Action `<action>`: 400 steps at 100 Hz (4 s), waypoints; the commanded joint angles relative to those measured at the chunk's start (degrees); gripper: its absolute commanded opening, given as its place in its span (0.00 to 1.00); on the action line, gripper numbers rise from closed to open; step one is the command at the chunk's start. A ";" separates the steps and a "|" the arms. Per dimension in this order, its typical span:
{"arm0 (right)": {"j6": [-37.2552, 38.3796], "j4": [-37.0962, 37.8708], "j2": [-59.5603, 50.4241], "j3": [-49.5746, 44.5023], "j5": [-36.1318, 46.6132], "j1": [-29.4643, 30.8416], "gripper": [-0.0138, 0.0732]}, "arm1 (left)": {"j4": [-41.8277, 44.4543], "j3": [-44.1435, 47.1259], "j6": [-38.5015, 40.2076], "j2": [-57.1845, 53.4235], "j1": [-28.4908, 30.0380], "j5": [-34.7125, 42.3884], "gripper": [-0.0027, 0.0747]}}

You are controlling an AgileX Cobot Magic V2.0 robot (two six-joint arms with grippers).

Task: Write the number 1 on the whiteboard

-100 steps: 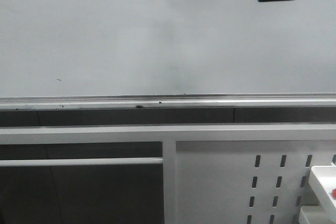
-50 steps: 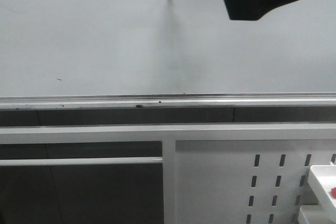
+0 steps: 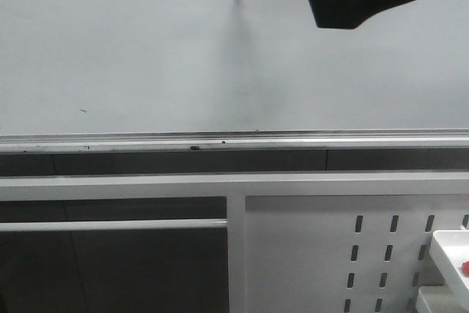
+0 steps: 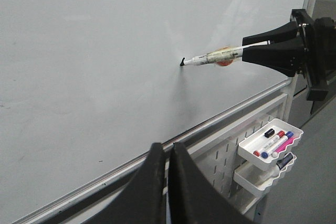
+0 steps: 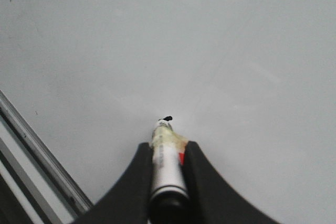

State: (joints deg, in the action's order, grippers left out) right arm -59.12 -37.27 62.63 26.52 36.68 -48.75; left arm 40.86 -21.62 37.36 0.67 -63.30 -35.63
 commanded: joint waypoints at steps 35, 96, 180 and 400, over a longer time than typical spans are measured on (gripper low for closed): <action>-1.45 -9.17 5.55 1.56 -1.08 0.99 0.08 | 1.42 -1.31 0.71 0.67 -0.26 3.43 0.01; -1.45 -9.30 5.61 2.80 -8.95 -0.34 0.07 | 1.15 -1.31 0.71 0.67 -0.26 3.43 0.01; -1.45 -8.11 -4.39 25.77 -57.77 -4.43 0.07 | -21.58 -19.68 -35.67 37.29 -0.36 6.47 0.34; -1.45 -3.26 -4.51 25.56 -56.81 -4.05 0.07 | -29.86 -25.51 -40.12 50.34 -0.36 1.49 0.49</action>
State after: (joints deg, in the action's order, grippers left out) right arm -59.96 -39.08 58.76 50.21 -23.08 -53.18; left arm 10.64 -45.25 -2.90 51.28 -63.30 -38.13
